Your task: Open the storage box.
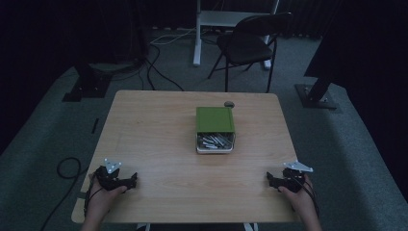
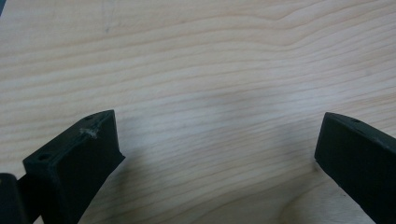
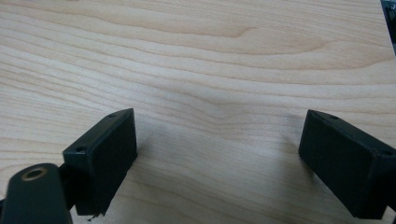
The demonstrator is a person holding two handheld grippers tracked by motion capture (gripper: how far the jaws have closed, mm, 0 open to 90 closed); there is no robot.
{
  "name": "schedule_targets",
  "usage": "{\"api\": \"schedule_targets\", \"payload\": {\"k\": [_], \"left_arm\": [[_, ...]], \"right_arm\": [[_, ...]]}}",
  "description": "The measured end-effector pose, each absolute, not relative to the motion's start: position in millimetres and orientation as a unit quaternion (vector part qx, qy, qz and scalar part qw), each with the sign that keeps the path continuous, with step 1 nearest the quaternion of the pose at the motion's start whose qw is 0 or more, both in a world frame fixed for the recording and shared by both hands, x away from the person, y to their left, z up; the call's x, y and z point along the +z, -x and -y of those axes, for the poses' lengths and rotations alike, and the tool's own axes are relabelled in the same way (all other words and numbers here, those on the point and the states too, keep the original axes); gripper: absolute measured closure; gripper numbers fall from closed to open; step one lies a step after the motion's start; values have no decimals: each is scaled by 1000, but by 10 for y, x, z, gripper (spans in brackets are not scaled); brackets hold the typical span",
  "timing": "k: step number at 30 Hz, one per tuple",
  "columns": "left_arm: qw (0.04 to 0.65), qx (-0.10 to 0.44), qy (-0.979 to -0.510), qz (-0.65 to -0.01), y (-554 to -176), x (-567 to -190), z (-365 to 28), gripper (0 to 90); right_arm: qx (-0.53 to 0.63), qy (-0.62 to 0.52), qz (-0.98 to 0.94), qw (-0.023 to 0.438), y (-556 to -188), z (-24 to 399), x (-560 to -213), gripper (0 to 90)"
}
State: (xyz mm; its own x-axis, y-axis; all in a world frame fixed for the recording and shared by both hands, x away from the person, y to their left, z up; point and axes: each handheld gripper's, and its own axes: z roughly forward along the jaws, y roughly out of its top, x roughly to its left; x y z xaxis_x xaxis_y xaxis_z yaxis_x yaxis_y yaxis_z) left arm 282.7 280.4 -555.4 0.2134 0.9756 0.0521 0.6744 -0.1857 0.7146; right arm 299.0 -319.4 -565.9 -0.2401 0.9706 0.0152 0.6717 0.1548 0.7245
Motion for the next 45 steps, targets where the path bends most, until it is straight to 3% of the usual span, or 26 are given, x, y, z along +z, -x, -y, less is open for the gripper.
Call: {"api": "schedule_targets", "payload": {"k": [45], "left_arm": [[293, 294, -829, -375, -3113, -5397, -1544, 51]], "right_arm": [[315, -569, -722, 237, -2995, 3193, -5660, 109]]}}
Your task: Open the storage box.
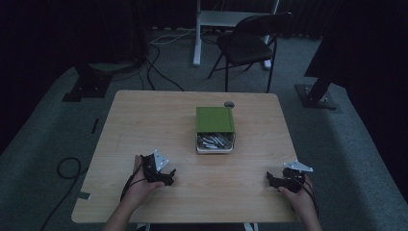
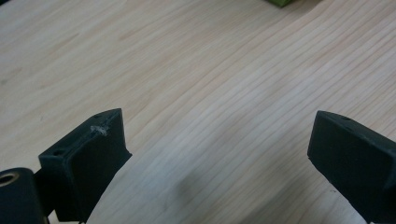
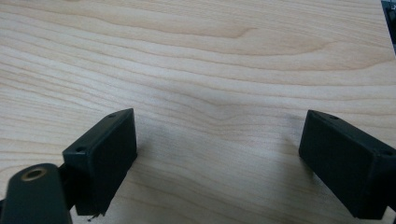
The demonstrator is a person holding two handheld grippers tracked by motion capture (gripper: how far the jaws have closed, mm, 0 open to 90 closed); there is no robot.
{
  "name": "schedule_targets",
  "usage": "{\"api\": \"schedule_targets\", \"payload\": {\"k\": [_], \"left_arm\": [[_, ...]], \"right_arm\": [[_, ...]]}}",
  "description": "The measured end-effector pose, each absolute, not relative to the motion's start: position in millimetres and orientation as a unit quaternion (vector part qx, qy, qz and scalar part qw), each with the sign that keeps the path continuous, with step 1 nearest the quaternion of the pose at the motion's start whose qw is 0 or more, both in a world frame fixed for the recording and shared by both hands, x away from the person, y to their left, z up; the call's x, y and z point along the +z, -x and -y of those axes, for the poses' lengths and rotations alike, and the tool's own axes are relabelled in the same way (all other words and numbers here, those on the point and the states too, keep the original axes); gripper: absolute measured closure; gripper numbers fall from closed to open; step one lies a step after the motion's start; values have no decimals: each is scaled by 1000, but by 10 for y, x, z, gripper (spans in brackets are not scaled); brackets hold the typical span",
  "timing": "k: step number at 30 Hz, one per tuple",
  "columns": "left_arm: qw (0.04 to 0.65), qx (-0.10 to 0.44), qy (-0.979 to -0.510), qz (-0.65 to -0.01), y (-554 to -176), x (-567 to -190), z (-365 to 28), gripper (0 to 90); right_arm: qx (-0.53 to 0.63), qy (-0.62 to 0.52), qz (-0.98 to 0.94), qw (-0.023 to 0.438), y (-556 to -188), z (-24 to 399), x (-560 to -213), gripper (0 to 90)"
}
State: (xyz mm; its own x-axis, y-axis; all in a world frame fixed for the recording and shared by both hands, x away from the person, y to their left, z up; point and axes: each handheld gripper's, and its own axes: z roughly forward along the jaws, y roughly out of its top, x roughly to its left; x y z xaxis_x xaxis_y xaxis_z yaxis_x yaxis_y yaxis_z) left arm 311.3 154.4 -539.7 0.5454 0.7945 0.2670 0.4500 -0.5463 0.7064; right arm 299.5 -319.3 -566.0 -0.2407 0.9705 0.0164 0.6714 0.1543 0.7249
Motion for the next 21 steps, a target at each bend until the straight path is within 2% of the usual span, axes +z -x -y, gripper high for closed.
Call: {"api": "schedule_targets", "payload": {"k": [21], "left_arm": [[283, 315, -861, -281, -3149, -5345, -990, 51]], "right_arm": [[315, -569, -722, 237, -2995, 3193, -5659, 109]]}}
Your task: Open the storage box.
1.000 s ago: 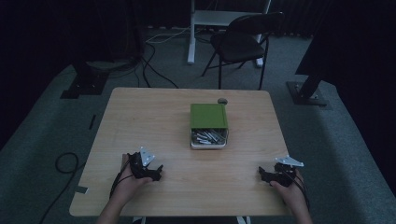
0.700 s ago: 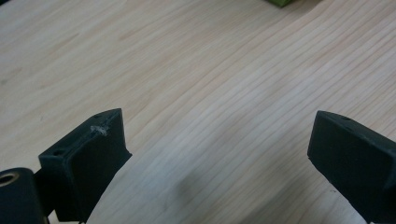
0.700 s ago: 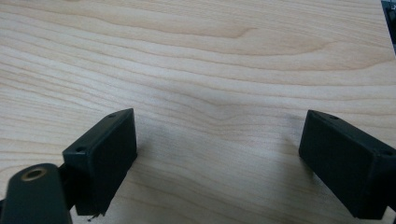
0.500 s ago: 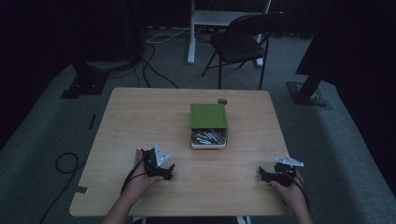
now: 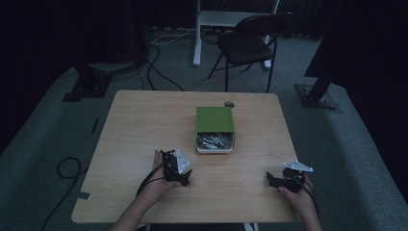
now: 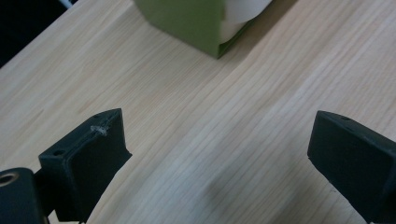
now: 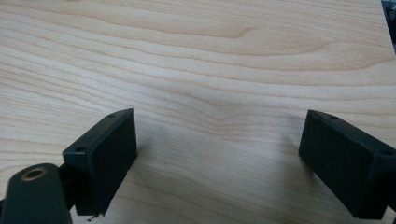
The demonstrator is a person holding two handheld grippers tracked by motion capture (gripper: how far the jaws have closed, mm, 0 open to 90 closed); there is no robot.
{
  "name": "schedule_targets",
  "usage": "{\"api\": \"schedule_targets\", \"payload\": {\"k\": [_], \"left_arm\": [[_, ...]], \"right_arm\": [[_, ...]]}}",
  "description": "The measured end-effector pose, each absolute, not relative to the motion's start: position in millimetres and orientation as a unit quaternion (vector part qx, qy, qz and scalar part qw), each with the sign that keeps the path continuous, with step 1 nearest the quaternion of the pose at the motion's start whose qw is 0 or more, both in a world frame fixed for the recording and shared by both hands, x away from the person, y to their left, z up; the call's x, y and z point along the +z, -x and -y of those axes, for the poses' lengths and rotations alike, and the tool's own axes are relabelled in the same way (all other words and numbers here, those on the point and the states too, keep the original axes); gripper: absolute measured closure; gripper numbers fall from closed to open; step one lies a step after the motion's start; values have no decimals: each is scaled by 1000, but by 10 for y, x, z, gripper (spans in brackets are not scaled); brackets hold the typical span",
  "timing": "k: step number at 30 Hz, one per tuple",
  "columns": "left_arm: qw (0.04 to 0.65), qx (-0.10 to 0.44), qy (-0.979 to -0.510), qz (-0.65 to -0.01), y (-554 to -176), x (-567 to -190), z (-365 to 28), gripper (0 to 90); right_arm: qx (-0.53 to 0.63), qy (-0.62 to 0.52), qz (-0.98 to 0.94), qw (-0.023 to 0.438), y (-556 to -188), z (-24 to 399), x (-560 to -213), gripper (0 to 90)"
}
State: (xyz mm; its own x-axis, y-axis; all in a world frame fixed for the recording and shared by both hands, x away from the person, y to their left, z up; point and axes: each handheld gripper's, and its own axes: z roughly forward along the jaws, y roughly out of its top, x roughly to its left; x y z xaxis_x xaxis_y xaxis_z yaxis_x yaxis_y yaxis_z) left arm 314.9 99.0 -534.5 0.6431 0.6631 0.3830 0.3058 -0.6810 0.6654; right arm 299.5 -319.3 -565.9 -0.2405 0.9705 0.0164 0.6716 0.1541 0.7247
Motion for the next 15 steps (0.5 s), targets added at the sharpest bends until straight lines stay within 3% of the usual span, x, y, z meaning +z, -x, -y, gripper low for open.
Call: {"api": "schedule_targets", "payload": {"k": [15], "left_arm": [[255, 346, -879, -207, -3149, -5363, -637, 52]], "right_arm": [[315, -569, -722, 237, -2995, 3193, -5660, 109]]}}
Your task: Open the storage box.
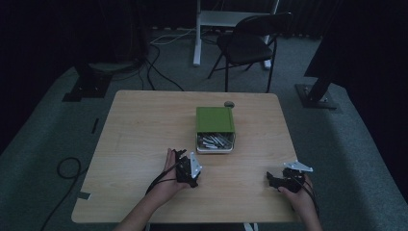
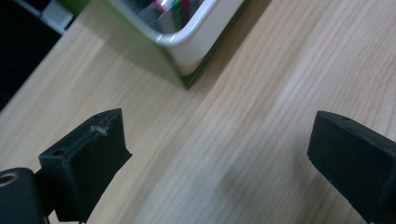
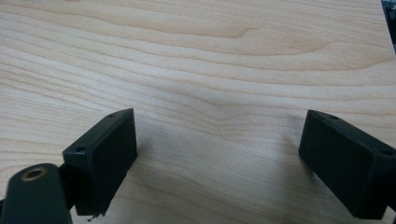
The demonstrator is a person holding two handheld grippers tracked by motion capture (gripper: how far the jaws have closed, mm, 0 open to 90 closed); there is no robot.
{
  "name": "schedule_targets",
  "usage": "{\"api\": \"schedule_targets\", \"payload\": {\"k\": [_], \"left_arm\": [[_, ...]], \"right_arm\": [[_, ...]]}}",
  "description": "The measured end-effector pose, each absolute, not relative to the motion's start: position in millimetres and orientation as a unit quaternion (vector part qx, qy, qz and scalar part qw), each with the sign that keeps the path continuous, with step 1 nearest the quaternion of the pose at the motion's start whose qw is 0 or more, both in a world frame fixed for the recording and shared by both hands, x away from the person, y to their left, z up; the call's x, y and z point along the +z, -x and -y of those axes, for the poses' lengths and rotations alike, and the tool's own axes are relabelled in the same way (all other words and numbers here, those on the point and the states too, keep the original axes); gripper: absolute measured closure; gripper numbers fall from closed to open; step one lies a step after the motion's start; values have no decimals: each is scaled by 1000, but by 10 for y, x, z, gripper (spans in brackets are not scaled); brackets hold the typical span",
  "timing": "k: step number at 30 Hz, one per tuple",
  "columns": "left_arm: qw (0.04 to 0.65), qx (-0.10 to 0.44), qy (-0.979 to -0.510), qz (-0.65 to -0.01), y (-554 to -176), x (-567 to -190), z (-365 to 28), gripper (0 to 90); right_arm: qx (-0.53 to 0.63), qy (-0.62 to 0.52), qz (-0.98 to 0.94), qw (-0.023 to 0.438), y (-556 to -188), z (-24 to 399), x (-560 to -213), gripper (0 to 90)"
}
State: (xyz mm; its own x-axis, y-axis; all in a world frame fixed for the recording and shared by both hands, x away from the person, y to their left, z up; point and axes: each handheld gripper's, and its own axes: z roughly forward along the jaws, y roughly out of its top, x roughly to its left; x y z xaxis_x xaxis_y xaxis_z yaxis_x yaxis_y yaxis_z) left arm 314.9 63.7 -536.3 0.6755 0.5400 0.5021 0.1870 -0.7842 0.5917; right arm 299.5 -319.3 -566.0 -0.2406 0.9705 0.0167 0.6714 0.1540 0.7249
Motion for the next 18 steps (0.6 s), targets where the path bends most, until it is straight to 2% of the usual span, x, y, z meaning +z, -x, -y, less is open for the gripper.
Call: {"api": "schedule_targets", "payload": {"k": [12, 17, 18], "left_arm": [[240, 382, -881, -145, -3148, -5364, -379, 52], [228, 406, -877, -116, -3154, -5372, -315, 73], [224, 412, -877, -109, -3153, -5377, -303, 110]], "right_arm": [[315, -569, -722, 237, -2995, 3194, -5660, 109], [315, -569, -722, 237, -2995, 3193, -5659, 109], [315, -569, -722, 237, -2995, 3193, -5659, 109]]}}
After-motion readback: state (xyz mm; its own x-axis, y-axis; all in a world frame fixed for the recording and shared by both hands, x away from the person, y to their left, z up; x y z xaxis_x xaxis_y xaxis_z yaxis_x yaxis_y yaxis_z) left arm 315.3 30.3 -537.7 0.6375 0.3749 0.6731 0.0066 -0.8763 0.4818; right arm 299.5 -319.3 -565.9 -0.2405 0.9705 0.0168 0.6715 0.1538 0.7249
